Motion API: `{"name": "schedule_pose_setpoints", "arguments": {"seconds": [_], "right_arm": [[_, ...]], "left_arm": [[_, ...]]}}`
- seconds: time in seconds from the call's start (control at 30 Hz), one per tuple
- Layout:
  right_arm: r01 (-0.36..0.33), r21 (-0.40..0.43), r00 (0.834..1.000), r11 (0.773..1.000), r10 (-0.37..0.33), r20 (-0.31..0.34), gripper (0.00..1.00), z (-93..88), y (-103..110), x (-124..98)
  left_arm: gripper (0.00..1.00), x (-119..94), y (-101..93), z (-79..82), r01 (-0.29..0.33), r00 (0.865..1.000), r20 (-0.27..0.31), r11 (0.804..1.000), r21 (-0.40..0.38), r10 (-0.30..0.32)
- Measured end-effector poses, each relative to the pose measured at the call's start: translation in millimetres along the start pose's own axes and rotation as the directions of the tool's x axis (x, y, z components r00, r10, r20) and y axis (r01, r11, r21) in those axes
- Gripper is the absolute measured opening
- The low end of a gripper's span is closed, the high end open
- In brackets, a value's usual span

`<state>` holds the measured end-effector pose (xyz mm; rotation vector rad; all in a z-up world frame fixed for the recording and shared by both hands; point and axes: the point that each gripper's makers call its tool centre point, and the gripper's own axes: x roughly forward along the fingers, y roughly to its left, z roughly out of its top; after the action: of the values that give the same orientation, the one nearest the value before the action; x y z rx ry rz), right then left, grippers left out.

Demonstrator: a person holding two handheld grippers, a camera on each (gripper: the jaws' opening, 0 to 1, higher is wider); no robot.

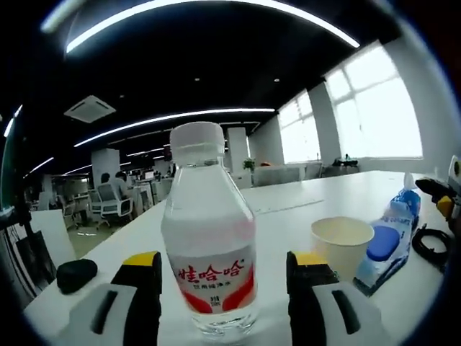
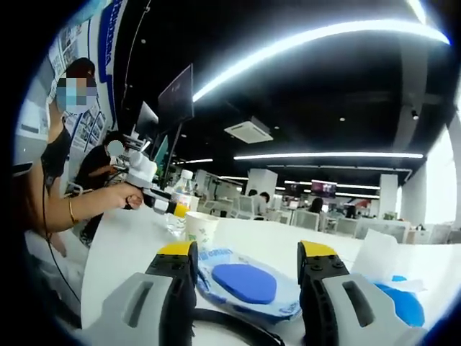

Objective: Arrange the tabletop items into an orderly group along one side of the table until the central work area is clear of visible clutter.

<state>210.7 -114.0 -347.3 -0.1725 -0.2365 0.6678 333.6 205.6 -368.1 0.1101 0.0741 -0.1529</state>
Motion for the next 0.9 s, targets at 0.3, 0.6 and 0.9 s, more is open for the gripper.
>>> {"name": "schedule_pose_setpoints", "arguments": {"seconds": [0.3,0.6,0.9], "right_arm": [[0.011,-0.026,1.000,1.000,-0.011,0.004,0.54,1.7,-0.9,-0.4],[0.020,-0.027,1.000,0.999,-0.020,0.006,0.54,1.7,-3.4,-0.5],[0.031,-0.032,0.999,0.999,-0.030,0.014,0.54,3.1,-5.6,-1.1]], "left_arm": [[0.51,6.7,1.1,-12.1,0.003,1.000,-0.024,1.000,-0.016,-0.004],[0.43,5.8,1.5,-10.8,0.007,1.000,0.030,0.999,-0.053,-0.005],[0.42,4.7,0.6,-9.9,0.008,0.999,0.050,0.998,-0.062,-0.004]]}}
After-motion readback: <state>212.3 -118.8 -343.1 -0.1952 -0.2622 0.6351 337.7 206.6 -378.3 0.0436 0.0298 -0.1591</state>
